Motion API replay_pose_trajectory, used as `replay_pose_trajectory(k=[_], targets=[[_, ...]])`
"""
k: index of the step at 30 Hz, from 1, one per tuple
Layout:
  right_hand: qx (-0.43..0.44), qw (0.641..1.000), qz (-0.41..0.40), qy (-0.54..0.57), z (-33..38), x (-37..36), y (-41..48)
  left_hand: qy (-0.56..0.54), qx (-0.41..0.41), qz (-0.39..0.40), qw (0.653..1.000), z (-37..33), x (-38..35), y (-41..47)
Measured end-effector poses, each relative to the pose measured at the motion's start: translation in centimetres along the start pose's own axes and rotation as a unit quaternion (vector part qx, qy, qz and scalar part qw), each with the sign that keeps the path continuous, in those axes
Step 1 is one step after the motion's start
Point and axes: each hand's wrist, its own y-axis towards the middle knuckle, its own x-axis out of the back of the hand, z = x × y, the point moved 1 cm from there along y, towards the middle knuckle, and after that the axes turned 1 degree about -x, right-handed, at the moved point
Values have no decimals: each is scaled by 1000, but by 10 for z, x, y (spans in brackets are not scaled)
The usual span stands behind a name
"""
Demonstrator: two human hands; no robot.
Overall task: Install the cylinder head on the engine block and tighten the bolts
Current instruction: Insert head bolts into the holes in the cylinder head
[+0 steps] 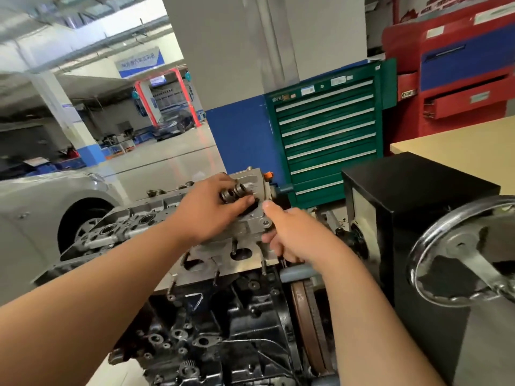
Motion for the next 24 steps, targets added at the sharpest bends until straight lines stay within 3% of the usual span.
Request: replay_pose_trajectory(k=[7,16,24], targets=[[-26,991,3,134,1,-4,11,-35,-8,78,996,4,9,-3],[-17,974,-29,223,-9,-16,14,37,-84,101,991,-3,12,-9],[6,937,-29,347,-6,-31,9,125,-112,132,977,-11,22,-5]])
